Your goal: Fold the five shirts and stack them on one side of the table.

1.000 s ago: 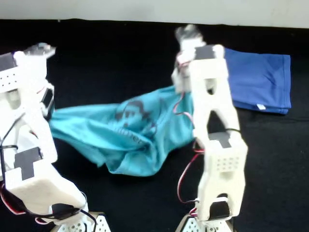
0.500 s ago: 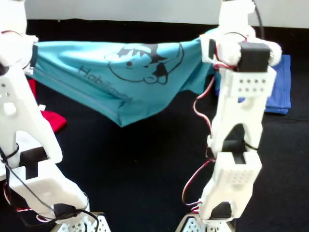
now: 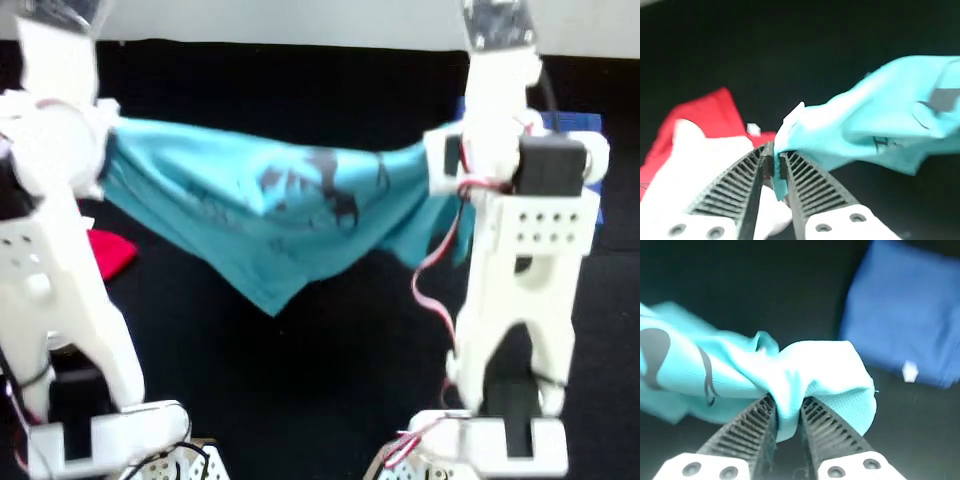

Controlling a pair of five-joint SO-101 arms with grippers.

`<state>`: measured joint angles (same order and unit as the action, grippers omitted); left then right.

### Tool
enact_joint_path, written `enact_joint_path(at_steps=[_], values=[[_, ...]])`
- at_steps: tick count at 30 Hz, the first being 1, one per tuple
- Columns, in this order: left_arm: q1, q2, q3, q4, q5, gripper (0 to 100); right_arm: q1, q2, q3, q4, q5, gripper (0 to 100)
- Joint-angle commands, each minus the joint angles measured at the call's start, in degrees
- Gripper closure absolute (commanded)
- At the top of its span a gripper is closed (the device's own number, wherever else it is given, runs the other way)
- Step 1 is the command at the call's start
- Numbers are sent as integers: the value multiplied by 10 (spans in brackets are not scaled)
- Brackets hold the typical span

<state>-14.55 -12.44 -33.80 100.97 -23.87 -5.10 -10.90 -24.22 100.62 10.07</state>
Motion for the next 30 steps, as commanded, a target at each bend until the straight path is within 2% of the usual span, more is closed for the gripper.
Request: enact_joint_path(at_steps=[1,4,8,13,19,25,27,30], values=[[26,-72,202,-1,-29,991,8,-104,252,-43,4,992],[26,-89,348,-1,-72,991,9,-190,450,-115,8,992],[23,-94,473,-2,-127,991,9,-294,666,-194,10,992],[22,-94,530,-2,-132,991,7,-395,794,-211,17,990],[22,-93,548,-6,-132,991,7,-466,796,-150,192,966],[22,-94,548,-14,-132,991,7,-490,672,-82,194,744],[12,-94,543,-14,-131,991,7,-486,601,-80,190,738],[-20,-94,542,-14,-131,991,0,-445,502,-95,141,759]])
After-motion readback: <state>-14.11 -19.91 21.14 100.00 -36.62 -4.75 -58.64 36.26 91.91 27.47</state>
